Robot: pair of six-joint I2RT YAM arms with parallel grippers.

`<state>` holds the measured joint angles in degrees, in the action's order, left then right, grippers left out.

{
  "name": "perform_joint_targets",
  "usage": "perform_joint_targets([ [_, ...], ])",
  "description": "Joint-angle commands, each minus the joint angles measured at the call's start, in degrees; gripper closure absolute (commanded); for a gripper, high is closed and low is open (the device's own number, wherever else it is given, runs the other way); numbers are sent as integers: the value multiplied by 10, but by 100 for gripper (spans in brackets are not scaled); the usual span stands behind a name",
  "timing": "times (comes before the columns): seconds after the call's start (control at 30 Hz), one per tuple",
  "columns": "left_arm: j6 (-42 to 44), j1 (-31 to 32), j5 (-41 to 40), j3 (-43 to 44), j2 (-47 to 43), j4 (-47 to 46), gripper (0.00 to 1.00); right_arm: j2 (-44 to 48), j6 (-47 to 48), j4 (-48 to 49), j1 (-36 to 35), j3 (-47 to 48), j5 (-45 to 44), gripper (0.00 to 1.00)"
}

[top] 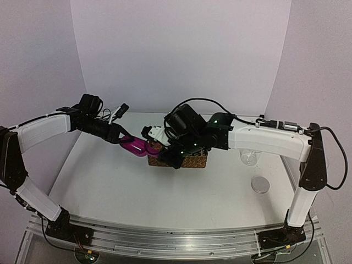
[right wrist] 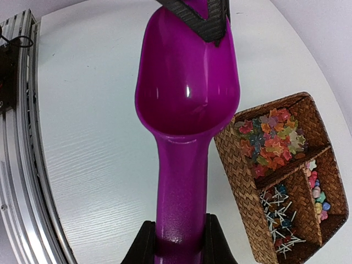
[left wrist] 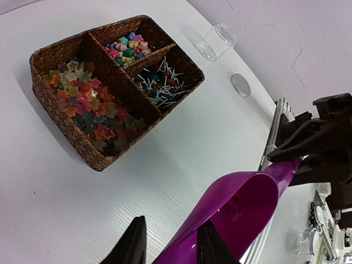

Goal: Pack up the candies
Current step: Pick up the spatula from the center of the board.

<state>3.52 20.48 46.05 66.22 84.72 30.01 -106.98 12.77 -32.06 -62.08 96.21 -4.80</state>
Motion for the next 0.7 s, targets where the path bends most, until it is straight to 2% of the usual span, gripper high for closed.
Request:
perform_joint_targets([
  [0.0,12,3,119,6,-2,-4,79,28,22,23,-3,-7,-3,100],
  [0.17,17,3,173,-4,-7,12,99,33,24,28,-3,-15,-13,100],
  [0.27,-21,1,188,-21,-12,-12,100,30,29,31,-3,-15,-20,99],
  [0.3,-48,-4,196,-34,-14,-33,100,29,31,34,-3,-14,-23,93],
  [0.37,-73,-12,214,-48,-16,-67,100,27,31,39,-3,-16,-27,65],
  [0.43,-75,-17,224,-46,-15,-76,100,27,32,50,-2,-25,-25,50],
  [0.5,-82,-23,243,-51,-18,-98,100,24,35,62,2,-36,-19,45],
  [0.67,-82,-26,261,-54,-12,-106,100,12,37,77,10,-32,-18,47],
])
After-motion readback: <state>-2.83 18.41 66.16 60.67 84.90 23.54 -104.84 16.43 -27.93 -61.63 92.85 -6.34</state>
